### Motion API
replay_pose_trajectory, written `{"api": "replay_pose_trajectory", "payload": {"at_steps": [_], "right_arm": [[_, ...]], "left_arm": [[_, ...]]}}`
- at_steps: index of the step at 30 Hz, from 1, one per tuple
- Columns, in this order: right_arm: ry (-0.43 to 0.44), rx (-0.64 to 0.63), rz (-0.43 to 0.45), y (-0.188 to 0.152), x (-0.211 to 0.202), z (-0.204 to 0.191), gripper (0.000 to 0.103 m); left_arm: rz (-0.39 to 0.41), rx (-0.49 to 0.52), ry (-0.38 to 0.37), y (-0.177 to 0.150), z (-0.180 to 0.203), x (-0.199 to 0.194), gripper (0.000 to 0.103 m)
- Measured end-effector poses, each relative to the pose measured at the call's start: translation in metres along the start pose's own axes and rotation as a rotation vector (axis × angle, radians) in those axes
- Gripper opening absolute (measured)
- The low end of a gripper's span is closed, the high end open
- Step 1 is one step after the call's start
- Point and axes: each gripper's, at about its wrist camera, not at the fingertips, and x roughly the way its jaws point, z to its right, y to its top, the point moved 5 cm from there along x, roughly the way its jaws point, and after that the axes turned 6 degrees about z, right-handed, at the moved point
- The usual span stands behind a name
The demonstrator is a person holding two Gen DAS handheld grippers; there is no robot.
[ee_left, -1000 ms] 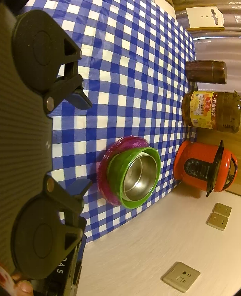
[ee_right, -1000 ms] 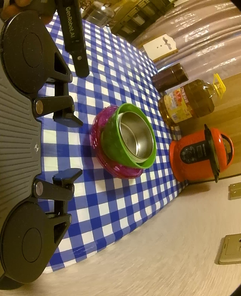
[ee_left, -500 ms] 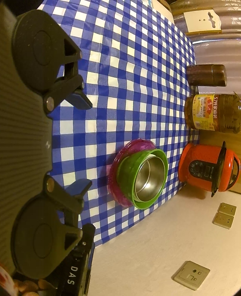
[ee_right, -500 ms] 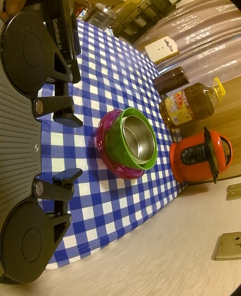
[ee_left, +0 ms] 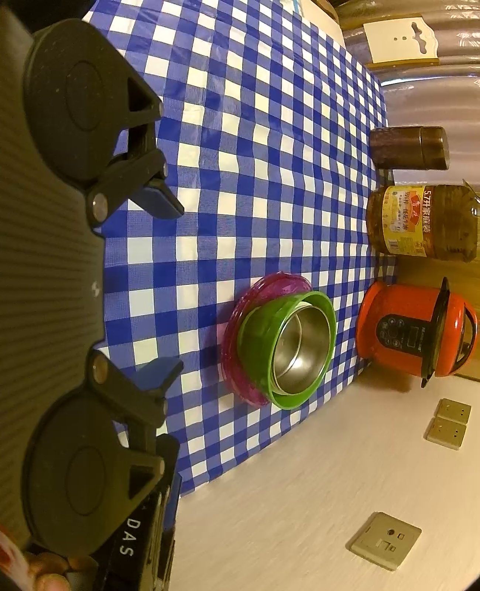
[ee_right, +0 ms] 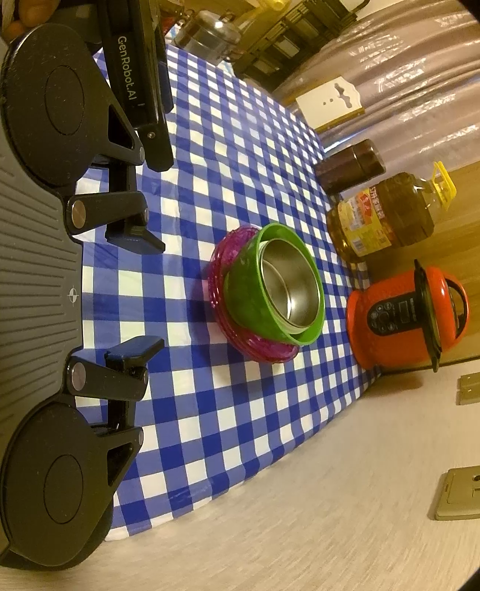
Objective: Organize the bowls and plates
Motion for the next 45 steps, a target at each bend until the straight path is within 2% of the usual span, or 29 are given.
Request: {"api": "replay_pose_trajectory", "payload": {"at_steps": [45], "right_arm": [[0.002, -0.017, 0.016, 0.0012, -0.0058, -0.0032, 0.049]], "left_arm": [[0.003, 0.035, -0.007, -0.0045, 0.0032, -0.0068, 0.08]]}}
